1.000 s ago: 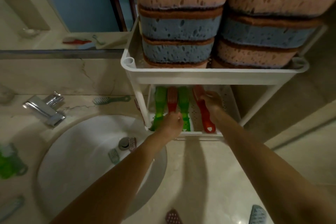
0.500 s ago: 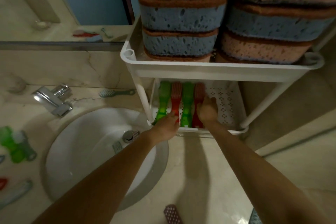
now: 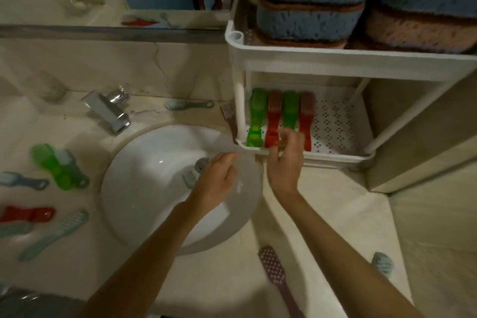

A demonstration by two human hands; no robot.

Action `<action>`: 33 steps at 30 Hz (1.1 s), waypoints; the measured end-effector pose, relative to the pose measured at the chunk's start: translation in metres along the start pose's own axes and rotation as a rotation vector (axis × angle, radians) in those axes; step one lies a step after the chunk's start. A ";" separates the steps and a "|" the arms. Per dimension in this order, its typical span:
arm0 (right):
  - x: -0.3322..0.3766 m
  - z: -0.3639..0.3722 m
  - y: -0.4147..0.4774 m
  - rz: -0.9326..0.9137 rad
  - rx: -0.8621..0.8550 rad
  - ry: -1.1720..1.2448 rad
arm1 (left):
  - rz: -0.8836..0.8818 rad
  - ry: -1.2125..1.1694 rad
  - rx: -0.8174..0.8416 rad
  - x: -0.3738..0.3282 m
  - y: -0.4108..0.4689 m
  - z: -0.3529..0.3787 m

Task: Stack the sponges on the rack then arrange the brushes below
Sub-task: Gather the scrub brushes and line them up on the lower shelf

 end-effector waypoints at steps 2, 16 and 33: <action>0.023 0.029 -0.030 -0.042 0.092 0.049 | -0.082 -0.087 -0.084 0.033 -0.022 -0.018; 0.152 0.310 -0.154 -0.035 1.043 -0.190 | -0.565 -0.232 -0.292 0.301 -0.150 -0.168; 0.224 0.495 -0.189 -0.153 1.177 -0.567 | -1.078 -0.613 -0.527 0.472 -0.186 -0.227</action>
Point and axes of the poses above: each hand's wrist, its own y-axis towards the middle knuckle, its own z-axis out of the palm, x = y × z, the point moved 10 cm from there along y, towards the middle knuckle, and after that the axes turned 8 degrees about x, right-handed, at the moved point
